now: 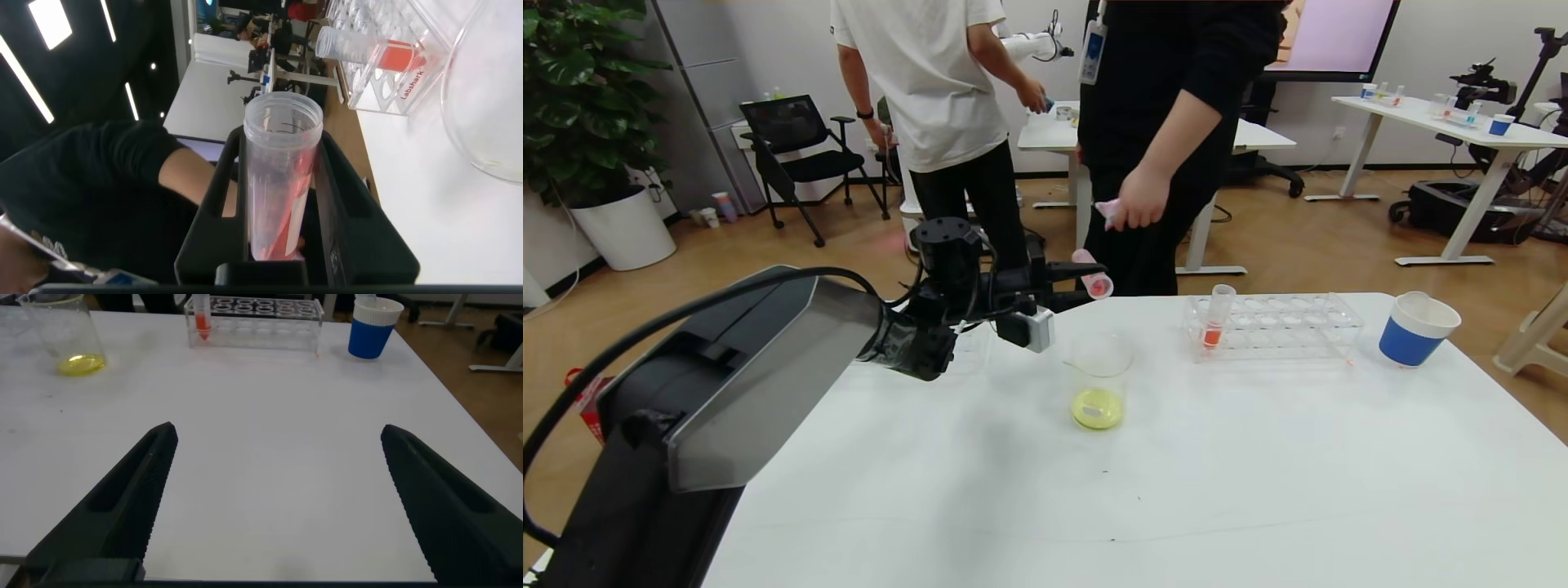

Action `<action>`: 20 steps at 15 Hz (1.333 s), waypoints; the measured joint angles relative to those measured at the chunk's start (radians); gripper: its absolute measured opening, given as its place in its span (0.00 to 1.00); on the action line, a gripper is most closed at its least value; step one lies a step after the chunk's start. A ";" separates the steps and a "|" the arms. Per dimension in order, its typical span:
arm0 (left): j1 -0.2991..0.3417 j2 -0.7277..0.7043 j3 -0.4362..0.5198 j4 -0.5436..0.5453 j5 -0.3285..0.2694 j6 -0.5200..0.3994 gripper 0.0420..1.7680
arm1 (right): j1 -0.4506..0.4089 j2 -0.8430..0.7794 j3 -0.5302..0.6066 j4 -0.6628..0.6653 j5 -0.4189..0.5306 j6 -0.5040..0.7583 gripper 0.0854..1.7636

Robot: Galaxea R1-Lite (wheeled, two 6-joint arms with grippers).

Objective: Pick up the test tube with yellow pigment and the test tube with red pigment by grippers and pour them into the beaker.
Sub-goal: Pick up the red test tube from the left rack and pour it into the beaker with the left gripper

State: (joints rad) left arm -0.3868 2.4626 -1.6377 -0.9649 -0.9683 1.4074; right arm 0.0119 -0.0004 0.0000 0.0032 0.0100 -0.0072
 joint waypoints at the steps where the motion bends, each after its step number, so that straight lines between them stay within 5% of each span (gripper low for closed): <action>1: -0.003 0.001 0.002 0.000 -0.004 0.010 0.27 | 0.000 0.000 0.000 0.000 0.000 0.000 0.98; 20: -0.021 0.004 0.056 -0.043 -0.024 0.184 0.27 | 0.000 0.000 0.000 0.000 0.000 0.000 0.98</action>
State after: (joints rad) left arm -0.4079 2.4670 -1.5821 -1.0083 -0.9928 1.5919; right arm 0.0119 -0.0004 0.0000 0.0032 0.0104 -0.0077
